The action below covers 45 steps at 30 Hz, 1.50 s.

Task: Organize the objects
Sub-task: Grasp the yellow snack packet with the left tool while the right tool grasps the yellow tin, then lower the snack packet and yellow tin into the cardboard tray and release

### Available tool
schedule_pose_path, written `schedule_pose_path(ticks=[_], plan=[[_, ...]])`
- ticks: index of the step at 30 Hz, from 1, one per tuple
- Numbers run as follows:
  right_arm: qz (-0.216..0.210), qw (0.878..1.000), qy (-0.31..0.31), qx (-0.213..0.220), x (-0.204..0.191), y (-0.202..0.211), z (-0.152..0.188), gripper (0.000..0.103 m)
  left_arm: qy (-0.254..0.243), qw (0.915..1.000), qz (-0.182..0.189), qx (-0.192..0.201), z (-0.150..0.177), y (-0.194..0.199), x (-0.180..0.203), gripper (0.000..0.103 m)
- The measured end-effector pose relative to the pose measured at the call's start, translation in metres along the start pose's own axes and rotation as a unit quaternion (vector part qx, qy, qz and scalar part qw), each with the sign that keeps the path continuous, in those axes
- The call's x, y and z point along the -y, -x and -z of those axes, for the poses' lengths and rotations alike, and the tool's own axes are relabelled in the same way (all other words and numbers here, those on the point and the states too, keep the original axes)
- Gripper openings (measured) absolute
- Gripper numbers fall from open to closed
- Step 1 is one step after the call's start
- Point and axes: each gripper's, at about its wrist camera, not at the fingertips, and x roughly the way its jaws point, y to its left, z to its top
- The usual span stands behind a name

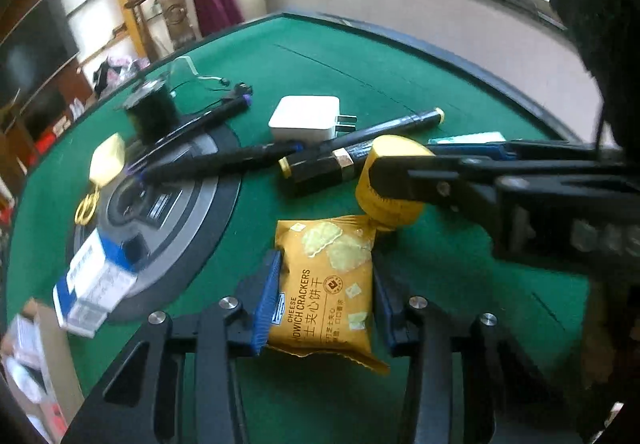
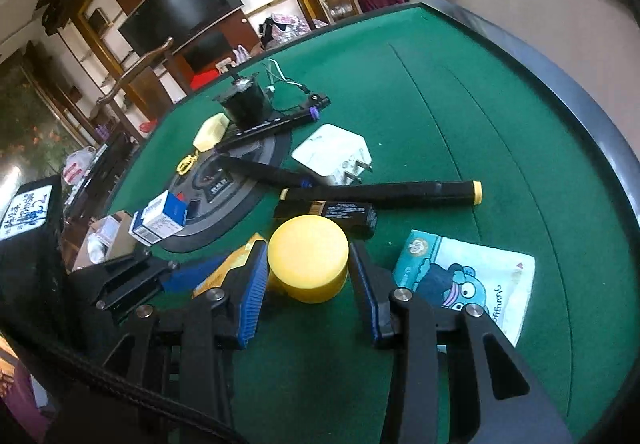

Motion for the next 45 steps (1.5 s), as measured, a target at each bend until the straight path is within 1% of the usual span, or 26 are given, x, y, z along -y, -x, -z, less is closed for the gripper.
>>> schedule_pose_path(ticks=[4,7,10,13,14,16,18,20,22,23,26,29,31,33,36,37,38,40,42,45], plan=[[-0.003,1.0,0.01,0.013,-0.004,0.005,0.001,0.037,0.036,0.999,0.003,0.028,0.016,0.033,-0.009,0.036],[-0.001,1.0,0.019,0.012,-0.008,0.004,0.003,0.037,0.066,0.9962,-0.006,0.057,0.032,0.069,-0.023,0.036],[0.011,0.999,0.034,0.004,-0.015,-0.002,0.006,0.037,0.098,0.9911,-0.029,0.085,0.057,0.11,-0.046,0.036],[0.027,0.999,0.047,-0.002,-0.023,-0.007,0.01,0.037,0.127,0.9856,-0.053,0.099,0.077,0.138,-0.074,0.037],[0.026,0.999,0.045,-0.003,-0.025,-0.005,0.012,0.037,0.138,0.9832,-0.064,0.101,0.085,0.147,-0.085,0.037],[0.008,0.999,0.04,-0.004,-0.036,0.002,0.014,0.037,0.161,0.977,-0.097,0.101,0.105,0.165,-0.108,0.037],[-0.008,0.999,0.045,-0.005,-0.053,0.009,0.016,0.037,0.185,0.9694,-0.133,0.091,0.125,0.174,-0.136,0.037],[-0.027,0.997,0.065,-0.01,-0.081,0.014,0.018,0.037,0.218,0.9617,-0.15,0.071,0.145,0.176,-0.165,0.037],[-0.043,0.995,0.087,-0.013,-0.11,0.015,0.019,0.038,0.241,0.9553,-0.162,0.056,0.162,0.173,-0.187,0.037],[-0.052,0.994,0.097,-0.016,-0.124,0.015,0.02,0.038,0.247,0.9535,-0.165,0.051,0.168,0.17,-0.193,0.037],[-0.079,0.989,0.124,-0.031,-0.171,0.004,0.026,0.038,0.268,0.9492,-0.162,0.03,0.186,0.156,-0.214,0.037],[-0.11,0.981,0.145,-0.067,-0.221,-0.024,0.038,0.038,0.286,0.9471,-0.145,0.009,0.193,0.139,-0.23,0.037],[-0.114,0.977,0.157,-0.085,-0.245,-0.042,0.048,0.038,0.294,0.9458,-0.138,0.0,0.193,0.126,-0.235,0.037],[-0.12,0.973,0.165,-0.11,-0.269,-0.065,0.058,0.038,0.307,0.9412,-0.142,-0.009,0.194,0.118,-0.241,0.037],[-0.124,0.969,0.167,-0.136,-0.29,-0.091,0.069,0.038,0.343,0.9304,-0.129,-0.015,0.196,0.115,-0.258,0.037],[-0.123,0.968,0.167,-0.141,-0.296,-0.098,0.071,0.038,0.353,0.926,-0.134,-0.019,0.197,0.115,-0.263,0.037],[-0.122,0.967,0.168,-0.146,-0.302,-0.106,0.073,0.038,0.36,0.9233,-0.133,-0.017,0.198,0.115,-0.266,0.037],[-0.118,0.967,0.169,-0.152,-0.31,-0.117,0.076,0.038,0.378,0.9178,-0.122,-0.006,0.203,0.118,-0.273,0.037],[-0.109,0.967,0.175,-0.148,-0.315,-0.123,0.076,0.038,0.397,0.9127,-0.097,0.009,0.21,0.122,-0.278,0.038],[-0.1,0.969,0.175,-0.145,-0.315,-0.131,0.072,0.038,0.415,0.9062,-0.076,0.024,0.218,0.126,-0.282,0.038]])
